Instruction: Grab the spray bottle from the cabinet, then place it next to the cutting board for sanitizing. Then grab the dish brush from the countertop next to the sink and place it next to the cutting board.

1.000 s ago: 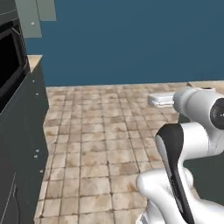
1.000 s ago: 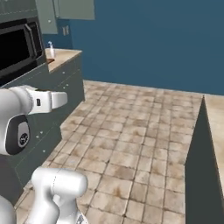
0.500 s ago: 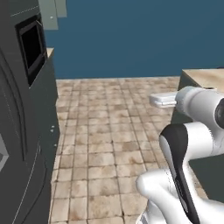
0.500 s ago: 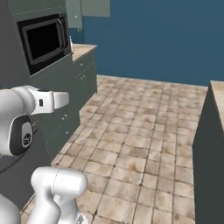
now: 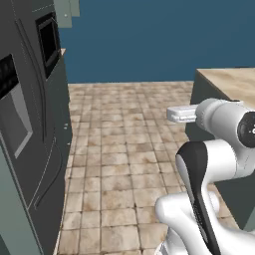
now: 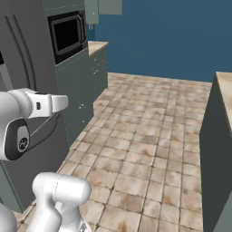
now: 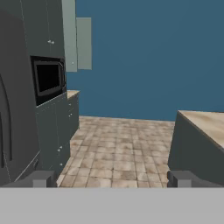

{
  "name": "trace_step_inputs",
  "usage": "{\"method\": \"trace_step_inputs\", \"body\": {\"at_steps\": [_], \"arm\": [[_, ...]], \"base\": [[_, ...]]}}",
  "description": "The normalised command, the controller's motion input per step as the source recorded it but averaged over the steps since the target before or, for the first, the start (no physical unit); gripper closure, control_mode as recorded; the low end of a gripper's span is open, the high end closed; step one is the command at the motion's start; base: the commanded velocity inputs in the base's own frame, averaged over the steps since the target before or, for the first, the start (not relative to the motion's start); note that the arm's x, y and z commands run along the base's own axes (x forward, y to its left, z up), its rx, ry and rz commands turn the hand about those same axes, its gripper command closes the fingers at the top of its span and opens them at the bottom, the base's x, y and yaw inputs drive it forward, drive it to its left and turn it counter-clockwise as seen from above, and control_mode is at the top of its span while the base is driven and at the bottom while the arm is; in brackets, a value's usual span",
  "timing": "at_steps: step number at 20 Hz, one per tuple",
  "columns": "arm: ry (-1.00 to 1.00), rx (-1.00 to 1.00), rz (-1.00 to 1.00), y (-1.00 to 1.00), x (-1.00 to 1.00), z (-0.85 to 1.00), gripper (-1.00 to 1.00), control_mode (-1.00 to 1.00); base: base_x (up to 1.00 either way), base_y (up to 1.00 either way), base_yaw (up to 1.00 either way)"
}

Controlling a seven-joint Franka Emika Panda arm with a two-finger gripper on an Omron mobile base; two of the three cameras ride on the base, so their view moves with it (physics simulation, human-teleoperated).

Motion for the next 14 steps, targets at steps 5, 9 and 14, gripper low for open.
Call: {"method": "trace_step_inputs", "body": {"at_steps": [5,9,14], "arm": [[0.00,0.00,0.00,0.00,0.00,0.00,-1.00,1.00],[0.00,0.00,0.00,0.00,0.00,0.00,-1.00,1.00],[0.00,0.00,0.00,0.00,0.00,0.00,-1.00,1.00]], "base": [[-0.86,-0.95,0.10],[-0.43,-1.00,0.10],[-0.24,-1.00,0.01]]}}
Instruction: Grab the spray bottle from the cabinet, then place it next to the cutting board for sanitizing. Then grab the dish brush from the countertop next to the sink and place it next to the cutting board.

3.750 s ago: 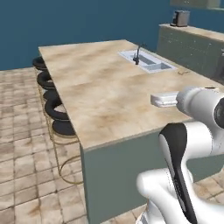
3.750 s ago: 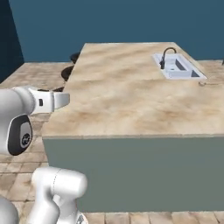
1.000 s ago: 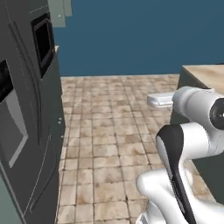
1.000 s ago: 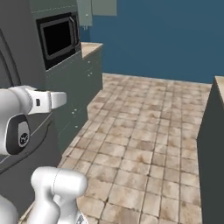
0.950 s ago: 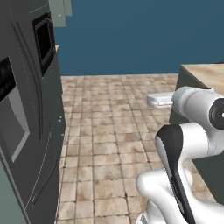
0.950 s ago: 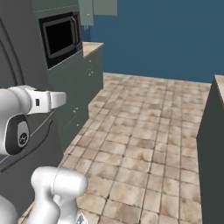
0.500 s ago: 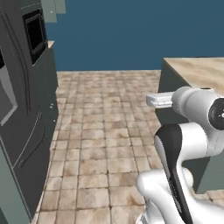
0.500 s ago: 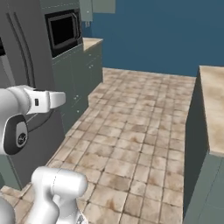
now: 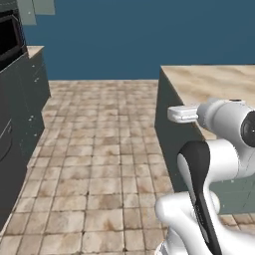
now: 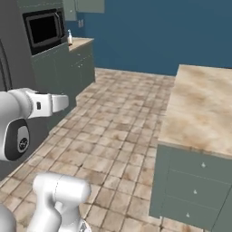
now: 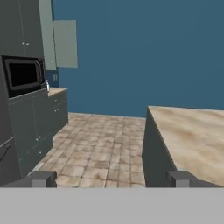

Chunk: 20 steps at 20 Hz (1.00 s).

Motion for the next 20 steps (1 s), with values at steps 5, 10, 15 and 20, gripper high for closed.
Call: {"method": "trace_step_inputs", "body": {"at_steps": [5,10,15,20], "arm": [[0.00,0.00,0.00,0.00,0.00,0.00,-1.00,1.00],[0.00,0.00,0.00,0.00,0.00,0.00,-1.00,1.00],[0.00,0.00,0.00,0.00,0.00,0.00,-1.00,1.00],[0.00,0.00,0.00,0.00,0.00,0.00,-1.00,1.00]], "base": [[-0.11,-1.00,0.00],[-0.01,-1.00,0.00],[0.13,-1.00,0.00],[0.47,-1.00,0.00]]}}
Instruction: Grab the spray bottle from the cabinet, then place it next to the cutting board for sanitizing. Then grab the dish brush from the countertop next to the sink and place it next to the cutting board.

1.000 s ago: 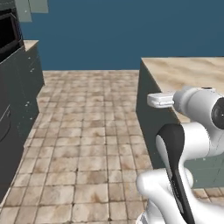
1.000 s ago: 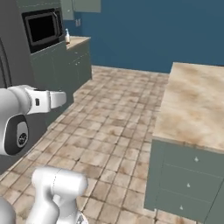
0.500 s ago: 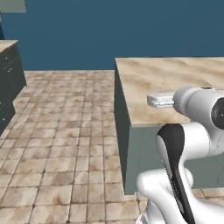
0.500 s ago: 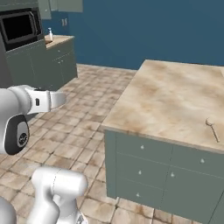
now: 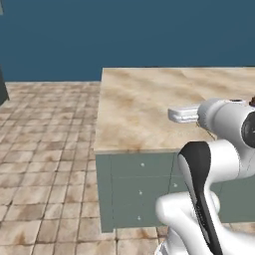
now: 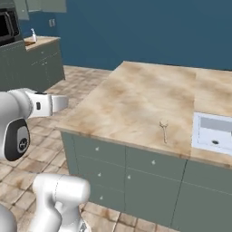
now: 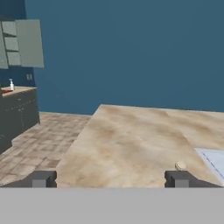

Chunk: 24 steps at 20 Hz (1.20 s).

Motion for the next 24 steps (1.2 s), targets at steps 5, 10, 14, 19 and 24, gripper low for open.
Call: {"method": "trace_step_inputs", "body": {"at_steps": [5,10,14,19,24], "arm": [[0.00,0.00,0.00,0.00,0.00,0.00,-1.00,1.00],[0.00,0.00,0.00,0.00,0.00,0.00,-1.00,1.00],[0.00,0.00,0.00,0.00,0.00,0.00,-1.00,1.00],[0.00,0.00,0.00,0.00,0.00,0.00,-1.00,1.00],[0.00,0.00,0.00,0.00,0.00,0.00,-1.00,1.00]], "base": [[0.56,-1.00,0.00],[0.45,-0.98,0.02],[0.32,-0.36,0.03],[0.48,-0.05,0.03],[0.36,-0.28,0.04]]}}
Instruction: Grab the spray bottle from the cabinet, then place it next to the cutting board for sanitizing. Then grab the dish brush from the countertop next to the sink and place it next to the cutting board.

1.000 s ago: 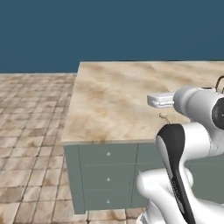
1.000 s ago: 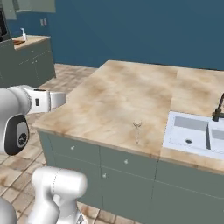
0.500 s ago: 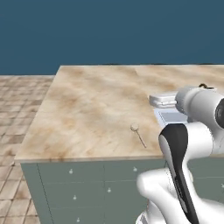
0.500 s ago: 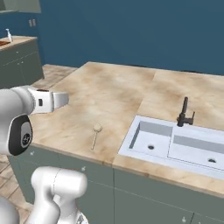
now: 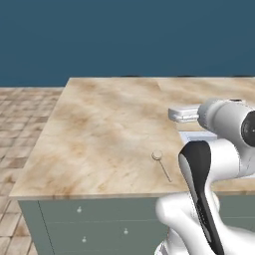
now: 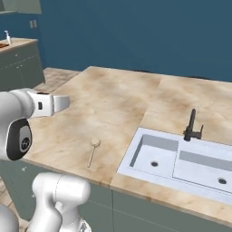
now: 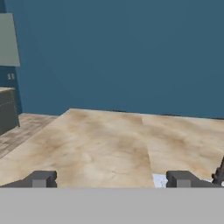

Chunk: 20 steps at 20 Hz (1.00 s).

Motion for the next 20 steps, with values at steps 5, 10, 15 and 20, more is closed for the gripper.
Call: {"method": "trace_step_inputs", "body": {"at_steps": [5,10,15,20], "arm": [[0.03,0.00,0.01,-0.01,0.00,-0.06,-1.00,-1.00],[0.68,0.00,0.05,-0.24,0.70,-0.65,-1.00,-1.00],[0.88,-0.01,0.08,-0.30,0.68,-0.86,-1.00,-1.00],[0.78,-0.06,0.04,-0.10,0.58,-1.00,-1.00,-1.00]], "base": [[0.00,-0.14,0.06],[0.00,0.00,0.00],[0.00,0.00,0.00],[0.00,0.00,0.00]]}}
